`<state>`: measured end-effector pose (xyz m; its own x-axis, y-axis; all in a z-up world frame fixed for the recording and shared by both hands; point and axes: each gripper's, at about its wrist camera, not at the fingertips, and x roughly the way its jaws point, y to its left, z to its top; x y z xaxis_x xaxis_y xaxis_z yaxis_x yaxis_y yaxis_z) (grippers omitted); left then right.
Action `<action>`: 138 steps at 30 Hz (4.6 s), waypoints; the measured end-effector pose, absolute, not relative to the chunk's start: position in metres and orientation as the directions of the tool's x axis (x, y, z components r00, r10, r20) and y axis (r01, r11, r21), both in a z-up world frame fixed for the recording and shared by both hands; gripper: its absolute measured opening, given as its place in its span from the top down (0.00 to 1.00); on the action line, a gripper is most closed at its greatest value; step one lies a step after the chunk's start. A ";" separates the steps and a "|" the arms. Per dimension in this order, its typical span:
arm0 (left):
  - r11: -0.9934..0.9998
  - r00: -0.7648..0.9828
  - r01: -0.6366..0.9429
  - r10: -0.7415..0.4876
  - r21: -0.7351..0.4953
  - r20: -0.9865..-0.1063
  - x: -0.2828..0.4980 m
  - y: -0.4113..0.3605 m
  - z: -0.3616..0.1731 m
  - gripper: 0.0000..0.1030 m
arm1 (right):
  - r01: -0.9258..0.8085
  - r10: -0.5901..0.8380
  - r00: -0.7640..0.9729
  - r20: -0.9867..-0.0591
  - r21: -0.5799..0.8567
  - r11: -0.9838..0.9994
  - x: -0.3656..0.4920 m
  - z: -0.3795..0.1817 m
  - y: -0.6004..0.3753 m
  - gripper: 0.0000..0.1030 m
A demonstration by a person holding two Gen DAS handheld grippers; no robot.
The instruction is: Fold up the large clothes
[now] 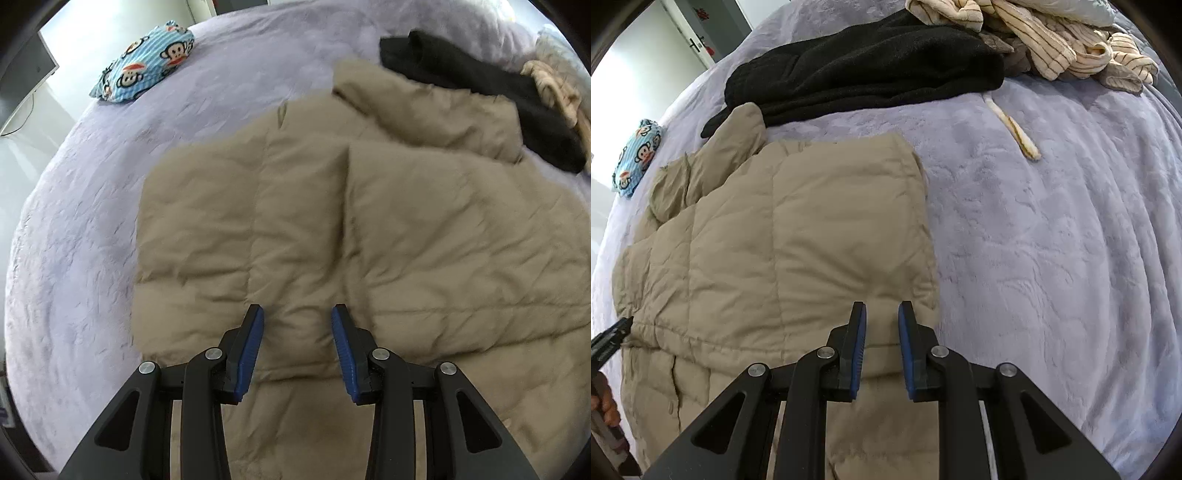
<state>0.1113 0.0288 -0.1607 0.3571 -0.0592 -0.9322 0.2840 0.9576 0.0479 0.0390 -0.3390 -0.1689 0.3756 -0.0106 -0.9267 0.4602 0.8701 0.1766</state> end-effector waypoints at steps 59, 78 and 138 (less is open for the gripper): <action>0.977 0.127 0.170 -0.148 -0.126 -0.981 -0.114 0.223 -0.131 0.00 | 0.703 0.315 0.475 -0.822 0.570 0.426 -0.212 -0.159 -0.234 0.16; 0.811 -0.039 -0.130 -0.579 -0.570 -0.814 -0.126 0.274 -0.200 0.00 | 0.781 0.352 0.569 -0.743 0.622 0.052 -0.265 -0.230 -0.231 0.14; 0.970 0.371 0.124 -0.239 -0.208 -0.897 0.276 0.073 -0.157 0.86 | 0.494 0.331 0.540 -0.774 0.610 0.620 0.189 -0.193 -0.364 0.93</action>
